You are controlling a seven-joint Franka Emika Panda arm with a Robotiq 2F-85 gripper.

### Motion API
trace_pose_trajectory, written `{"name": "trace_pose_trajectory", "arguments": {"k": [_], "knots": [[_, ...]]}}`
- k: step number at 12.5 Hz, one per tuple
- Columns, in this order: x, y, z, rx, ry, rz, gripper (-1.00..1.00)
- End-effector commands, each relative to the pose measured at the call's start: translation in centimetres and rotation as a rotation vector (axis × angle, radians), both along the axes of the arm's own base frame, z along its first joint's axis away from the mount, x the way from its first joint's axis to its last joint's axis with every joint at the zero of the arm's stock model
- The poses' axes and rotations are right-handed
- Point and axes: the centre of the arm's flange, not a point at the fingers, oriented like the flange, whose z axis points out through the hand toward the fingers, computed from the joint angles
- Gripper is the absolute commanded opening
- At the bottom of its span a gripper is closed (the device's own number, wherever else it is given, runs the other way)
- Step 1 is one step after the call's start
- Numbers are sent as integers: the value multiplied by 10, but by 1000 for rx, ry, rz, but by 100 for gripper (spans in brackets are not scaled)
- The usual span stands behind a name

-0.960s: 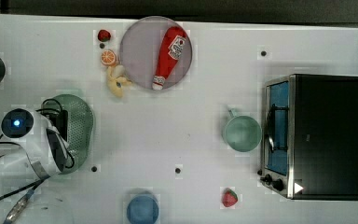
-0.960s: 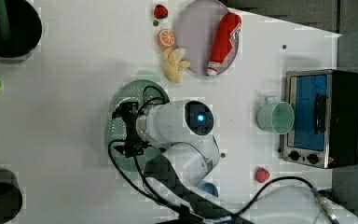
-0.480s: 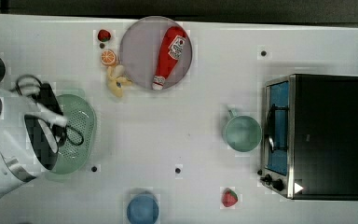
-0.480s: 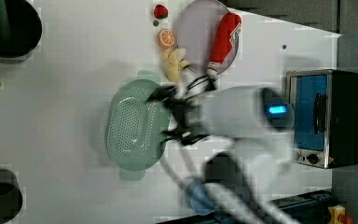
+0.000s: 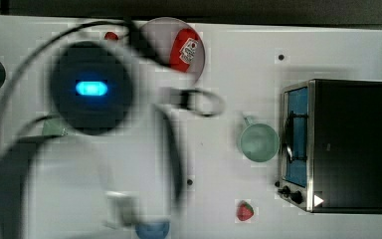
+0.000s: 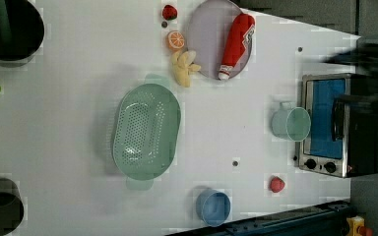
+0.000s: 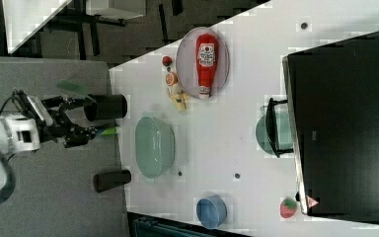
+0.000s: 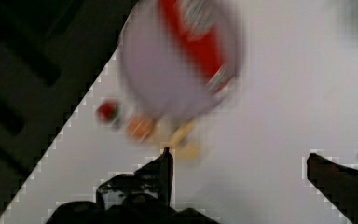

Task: Drag strainer right to left.

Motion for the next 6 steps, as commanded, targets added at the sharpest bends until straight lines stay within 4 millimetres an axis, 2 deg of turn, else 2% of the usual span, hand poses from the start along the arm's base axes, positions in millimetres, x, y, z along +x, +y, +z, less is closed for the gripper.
{"name": "trace_pose_trajectory", "arguments": {"k": [1,3,4,6], "knots": [[-15,-120,-7,-60,104,230,100],[-30,-158,8,-43,96,224,100],[-34,-168,12,-55,94,205,100],[-37,-169,16,-96,101,192,100]]}}
